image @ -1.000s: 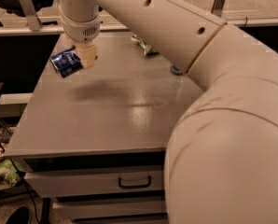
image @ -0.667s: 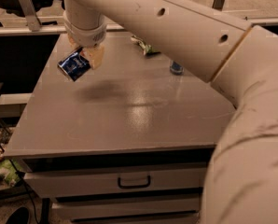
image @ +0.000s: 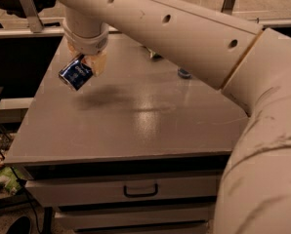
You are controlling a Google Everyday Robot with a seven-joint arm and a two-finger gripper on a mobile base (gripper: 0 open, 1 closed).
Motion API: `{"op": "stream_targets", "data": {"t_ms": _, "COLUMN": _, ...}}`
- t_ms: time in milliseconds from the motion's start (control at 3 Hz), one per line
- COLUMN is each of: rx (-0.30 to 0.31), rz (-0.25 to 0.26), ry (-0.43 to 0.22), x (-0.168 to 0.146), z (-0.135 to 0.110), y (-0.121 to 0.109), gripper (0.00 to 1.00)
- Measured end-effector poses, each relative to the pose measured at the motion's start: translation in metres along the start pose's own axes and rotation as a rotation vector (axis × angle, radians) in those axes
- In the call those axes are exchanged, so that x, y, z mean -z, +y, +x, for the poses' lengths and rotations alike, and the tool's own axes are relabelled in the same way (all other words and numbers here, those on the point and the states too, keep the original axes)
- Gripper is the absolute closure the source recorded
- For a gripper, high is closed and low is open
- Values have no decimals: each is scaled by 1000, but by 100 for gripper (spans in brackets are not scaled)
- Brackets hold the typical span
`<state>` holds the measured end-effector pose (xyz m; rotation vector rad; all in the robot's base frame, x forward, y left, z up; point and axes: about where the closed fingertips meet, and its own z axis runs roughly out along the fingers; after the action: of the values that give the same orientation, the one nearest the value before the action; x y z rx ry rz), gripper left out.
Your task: Place pepsi can upright
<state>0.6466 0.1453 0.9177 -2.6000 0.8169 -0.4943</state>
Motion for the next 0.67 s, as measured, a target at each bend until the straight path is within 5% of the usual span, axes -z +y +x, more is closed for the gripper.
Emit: {"op": "stream_targets", "data": {"t_ms": 667, "rx": 143, "rz": -1, "ry": 138, "x": 17, "z": 12, "y": -16, "gripper": 100}}
